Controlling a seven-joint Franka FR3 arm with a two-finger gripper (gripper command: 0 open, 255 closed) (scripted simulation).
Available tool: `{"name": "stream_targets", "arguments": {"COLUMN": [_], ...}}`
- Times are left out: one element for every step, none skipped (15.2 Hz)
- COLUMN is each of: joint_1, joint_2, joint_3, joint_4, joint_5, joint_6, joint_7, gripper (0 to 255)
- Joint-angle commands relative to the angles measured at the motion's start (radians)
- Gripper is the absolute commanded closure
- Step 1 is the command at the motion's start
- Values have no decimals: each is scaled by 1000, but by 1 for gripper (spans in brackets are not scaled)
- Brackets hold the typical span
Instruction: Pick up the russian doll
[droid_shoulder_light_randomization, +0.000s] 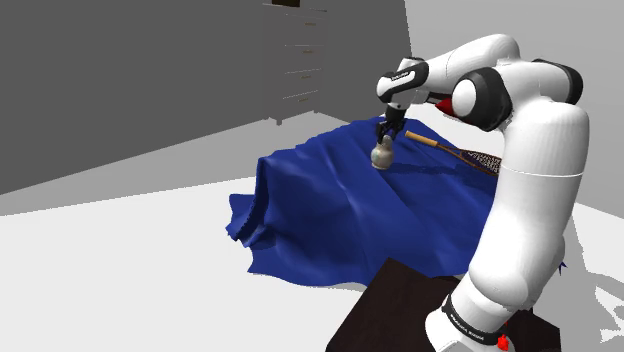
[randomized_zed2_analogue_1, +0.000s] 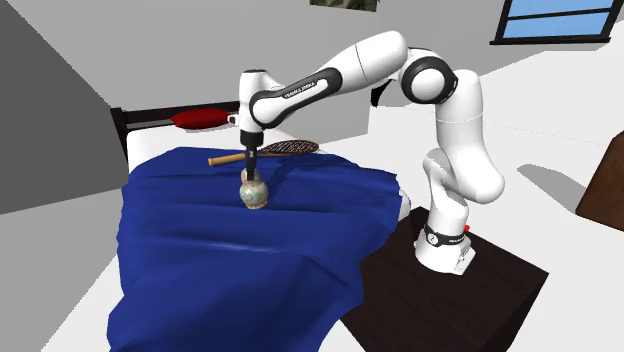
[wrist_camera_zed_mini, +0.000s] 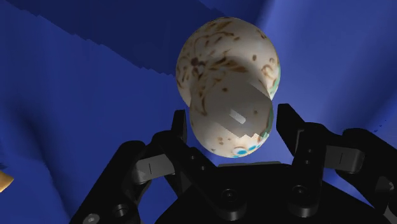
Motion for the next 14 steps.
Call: {"name": "stream_targets", "arguments": {"joint_1": [1,2,2,2,3,3,3,3,2,2,2,1,1,1], "joint_2": [-10,-14,-17,-20,-23,-26,-29,-31,-33,-35,-36,-38,-38,-38], "joint_3": [-3,-4,-5,-6,-6,-7,-8,-9,-9,-10,-11,-11,-11,-11], "joint_4": [14,23,33,42,52,62,72,83,94,105,117,129,130,130], "joint_5": [-6,-9,-11,-14,-16,-18,-19,-21,-23,-24,-25,-26,-27,-27], "joint_6": [-23,-35,-47,-59,-72,-84,-97,-109,-122,-135,-147,-160,-162,-162], "joint_7": [3,5,6,7,9,10,11,12,13,13,14,15,15,15], "gripper": [255,255,255,255,255,255,255,255,255,255,255,255,255,255]}}
